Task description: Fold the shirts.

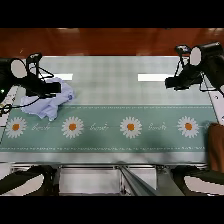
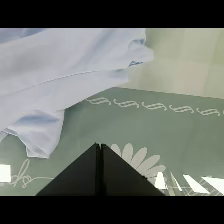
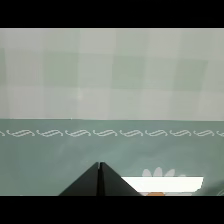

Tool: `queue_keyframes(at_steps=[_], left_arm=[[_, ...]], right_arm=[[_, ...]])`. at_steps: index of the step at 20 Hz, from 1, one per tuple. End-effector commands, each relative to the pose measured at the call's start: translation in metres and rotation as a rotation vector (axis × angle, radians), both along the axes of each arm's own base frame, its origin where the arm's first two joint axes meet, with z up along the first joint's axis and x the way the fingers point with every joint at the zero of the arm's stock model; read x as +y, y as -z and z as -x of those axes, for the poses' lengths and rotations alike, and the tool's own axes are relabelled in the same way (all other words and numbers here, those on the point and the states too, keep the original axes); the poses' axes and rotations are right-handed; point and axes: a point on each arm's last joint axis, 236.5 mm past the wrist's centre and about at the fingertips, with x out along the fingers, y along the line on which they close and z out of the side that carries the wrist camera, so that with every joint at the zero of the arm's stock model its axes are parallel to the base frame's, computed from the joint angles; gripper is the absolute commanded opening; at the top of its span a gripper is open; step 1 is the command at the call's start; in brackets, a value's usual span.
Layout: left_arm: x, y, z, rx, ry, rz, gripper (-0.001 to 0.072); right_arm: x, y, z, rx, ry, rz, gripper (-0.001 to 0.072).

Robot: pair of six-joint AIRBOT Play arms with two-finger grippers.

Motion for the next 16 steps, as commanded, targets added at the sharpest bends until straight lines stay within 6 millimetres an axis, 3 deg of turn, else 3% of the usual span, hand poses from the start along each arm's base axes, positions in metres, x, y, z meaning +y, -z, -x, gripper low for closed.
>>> queue_keyframes(at_steps=[1,5,8,13,14,15,16], left_arm=[[0.0,0.0,0.0,0.0,0.0,0.0,0.0023],[0.0,-0.001,-0.003,-0.011,0.0,0.001,0.0023],[-0.003,-0.008,-0.024,-0.108,-0.002,0.012,0.0023],[0.001,-0.011,-0.026,-0.114,-0.008,0.007,0.0024],[0.004,-0.016,-0.027,-0.113,-0.017,0.007,0.0032],[0.008,-0.025,-0.028,-0.117,-0.025,0.006,0.0112],[0.014,-0.039,-0.03,-0.134,-0.033,-0.007,0.0264]], right_arm=[[0.001,0.0,0.0,-0.001,-0.001,0.0,0.0024],[0.001,0.0,-0.003,-0.011,-0.003,-0.002,0.0025],[0.007,-0.007,-0.03,-0.127,-0.025,-0.021,0.0024],[0.008,-0.006,-0.024,-0.106,-0.019,-0.028,0.0026],[0.012,-0.006,-0.024,-0.105,-0.043,-0.041,0.0071],[0.014,-0.01,-0.024,-0.112,-0.069,-0.043,0.0283],[0.011,-0.018,-0.025,-0.135,-0.08,-0.032,0.0418]])
